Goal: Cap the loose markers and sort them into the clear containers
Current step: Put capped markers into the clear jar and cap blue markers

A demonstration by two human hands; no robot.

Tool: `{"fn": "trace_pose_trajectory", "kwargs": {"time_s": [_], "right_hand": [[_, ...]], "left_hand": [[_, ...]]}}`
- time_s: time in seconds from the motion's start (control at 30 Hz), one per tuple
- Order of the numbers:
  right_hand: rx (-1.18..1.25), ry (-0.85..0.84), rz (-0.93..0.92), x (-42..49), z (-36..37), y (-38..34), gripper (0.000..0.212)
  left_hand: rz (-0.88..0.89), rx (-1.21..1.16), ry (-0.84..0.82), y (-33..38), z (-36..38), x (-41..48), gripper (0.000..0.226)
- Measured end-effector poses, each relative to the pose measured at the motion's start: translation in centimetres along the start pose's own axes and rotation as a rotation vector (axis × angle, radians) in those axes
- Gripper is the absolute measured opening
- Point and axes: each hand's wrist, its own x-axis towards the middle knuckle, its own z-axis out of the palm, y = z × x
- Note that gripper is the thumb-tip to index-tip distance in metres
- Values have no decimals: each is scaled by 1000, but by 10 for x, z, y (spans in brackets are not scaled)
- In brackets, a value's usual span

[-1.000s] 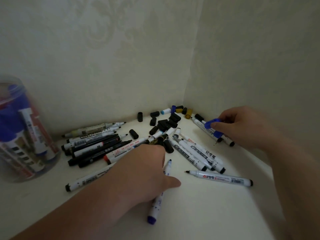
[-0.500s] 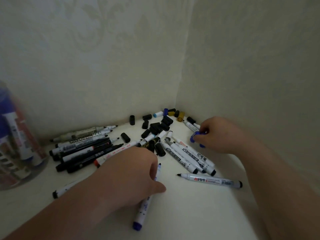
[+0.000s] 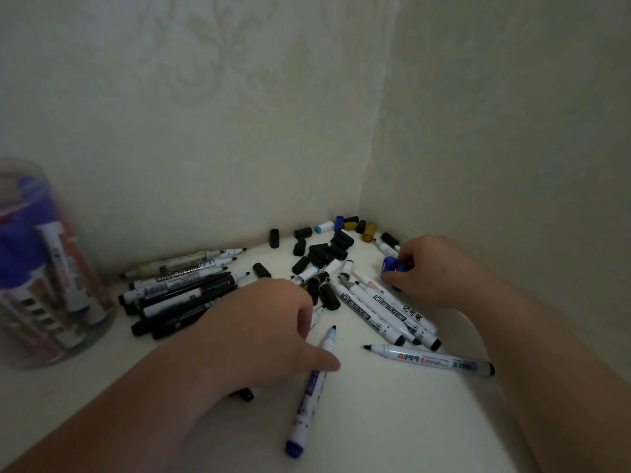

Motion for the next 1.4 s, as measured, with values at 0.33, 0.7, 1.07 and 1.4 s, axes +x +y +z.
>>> {"fn": "trace_pose_trajectory", "kwargs": {"time_s": [0.33, 0.7, 1.07, 1.4], "right_hand": [[26, 149, 48, -14, -25, -3, 46], [96, -387, -583, -80, -1, -72, 28], [41, -374, -500, -78, 6, -75, 22], [67, -404, -479, -80, 2, -76, 21]], "left_hand": [[-37, -110, 53, -5, -6, -2, 58], [-177, -332, 401, -107, -55, -5, 27], [-96, -59, 343, -122, -19, -9, 31], [-105, -102, 348, -116, -7, -11, 30]]}}
